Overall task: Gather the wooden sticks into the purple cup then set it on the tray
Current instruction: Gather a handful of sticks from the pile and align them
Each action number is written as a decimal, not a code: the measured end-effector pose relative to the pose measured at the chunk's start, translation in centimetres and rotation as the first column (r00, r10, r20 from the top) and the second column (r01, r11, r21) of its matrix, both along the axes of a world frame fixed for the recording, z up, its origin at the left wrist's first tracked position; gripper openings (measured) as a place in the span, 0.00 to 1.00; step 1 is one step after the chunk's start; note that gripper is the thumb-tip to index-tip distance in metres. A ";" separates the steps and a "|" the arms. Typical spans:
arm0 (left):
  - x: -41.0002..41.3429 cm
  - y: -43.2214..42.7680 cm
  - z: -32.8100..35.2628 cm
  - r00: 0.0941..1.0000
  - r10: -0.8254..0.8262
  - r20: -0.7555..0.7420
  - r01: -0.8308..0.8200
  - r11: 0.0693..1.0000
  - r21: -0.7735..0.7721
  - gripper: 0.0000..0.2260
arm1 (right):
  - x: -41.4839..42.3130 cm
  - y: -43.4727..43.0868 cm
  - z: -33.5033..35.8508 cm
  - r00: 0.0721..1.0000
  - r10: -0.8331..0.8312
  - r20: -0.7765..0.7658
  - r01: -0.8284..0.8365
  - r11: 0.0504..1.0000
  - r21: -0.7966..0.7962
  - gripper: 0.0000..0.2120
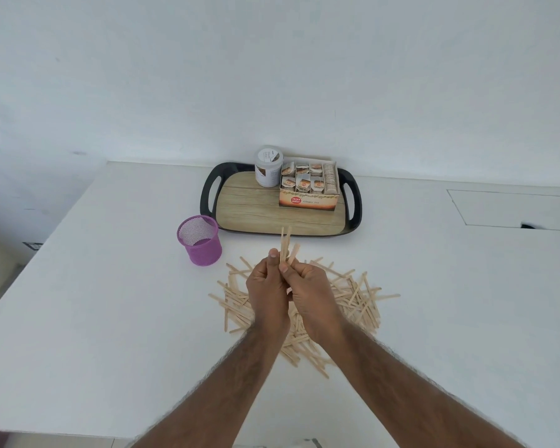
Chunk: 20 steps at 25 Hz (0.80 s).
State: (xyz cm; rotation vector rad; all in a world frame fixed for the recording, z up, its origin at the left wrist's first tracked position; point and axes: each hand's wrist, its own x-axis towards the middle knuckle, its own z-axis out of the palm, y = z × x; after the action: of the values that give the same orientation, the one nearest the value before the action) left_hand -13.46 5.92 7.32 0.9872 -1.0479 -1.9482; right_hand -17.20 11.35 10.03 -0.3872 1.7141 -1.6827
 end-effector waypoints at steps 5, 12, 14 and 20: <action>0.0 0.5 0.0 0.999 -0.041 0.027 0.040 0.998 0.056 0.20 | -0.3 -0.3 -0.2 0.997 0.018 -0.076 -0.011 0.997 0.082 0.12; 1.5 -4.9 0.0 0.971 -0.182 -0.158 0.219 0.939 0.264 0.30 | -2.4 2.2 -0.4 0.918 0.393 0.051 -0.390 0.873 0.292 0.14; 1.4 -4.9 0.1 0.950 -0.302 -0.081 0.313 0.923 0.224 0.25 | -2.1 2.5 -0.1 0.859 0.511 0.036 -0.491 0.802 0.341 0.15; 2.0 -3.1 -0.5 0.853 -0.459 0.250 0.484 0.874 -0.044 0.18 | -2.3 1.6 0.9 0.505 0.774 -0.382 -0.381 0.597 0.706 0.12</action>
State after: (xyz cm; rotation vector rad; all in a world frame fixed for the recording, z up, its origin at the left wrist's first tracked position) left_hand -11.51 2.80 6.86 0.9795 -1.6398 -2.1660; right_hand -19.45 12.99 10.91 -1.2770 2.0830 -0.4557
